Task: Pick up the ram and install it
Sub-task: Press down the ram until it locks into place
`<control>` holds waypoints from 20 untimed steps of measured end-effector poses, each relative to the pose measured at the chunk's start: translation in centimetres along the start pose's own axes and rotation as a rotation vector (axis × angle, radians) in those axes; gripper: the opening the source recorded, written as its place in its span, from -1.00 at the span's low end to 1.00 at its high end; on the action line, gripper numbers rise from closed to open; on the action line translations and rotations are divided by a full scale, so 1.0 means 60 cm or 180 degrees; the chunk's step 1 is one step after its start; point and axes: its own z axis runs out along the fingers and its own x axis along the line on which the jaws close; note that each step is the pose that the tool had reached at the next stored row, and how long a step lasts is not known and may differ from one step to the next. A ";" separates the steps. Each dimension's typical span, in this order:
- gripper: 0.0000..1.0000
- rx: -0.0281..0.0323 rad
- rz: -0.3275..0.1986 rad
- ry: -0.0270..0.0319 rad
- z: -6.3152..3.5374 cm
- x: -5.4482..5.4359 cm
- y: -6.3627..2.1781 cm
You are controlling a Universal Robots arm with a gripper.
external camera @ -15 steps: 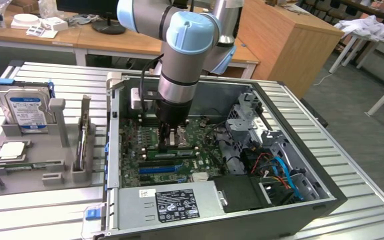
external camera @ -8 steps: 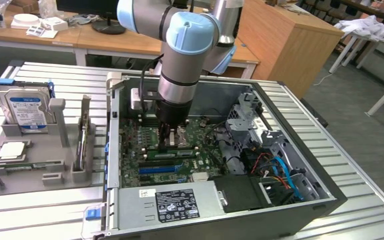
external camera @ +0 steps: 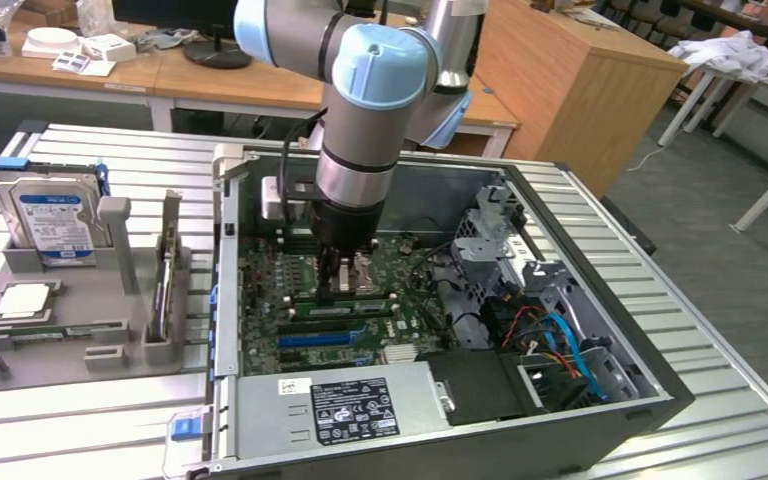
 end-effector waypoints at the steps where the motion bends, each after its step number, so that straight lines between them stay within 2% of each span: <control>1: -0.79 0.0000 0.0000 0.0000 0.000 0.000 0.000; 4: -0.79 0.0004 0.0000 -0.0004 -0.002 0.000 0.000; 6: -0.79 0.0000 0.0000 0.0002 -0.010 0.000 0.000; 20: -0.79 0.0000 0.0000 0.0007 -0.063 0.000 0.002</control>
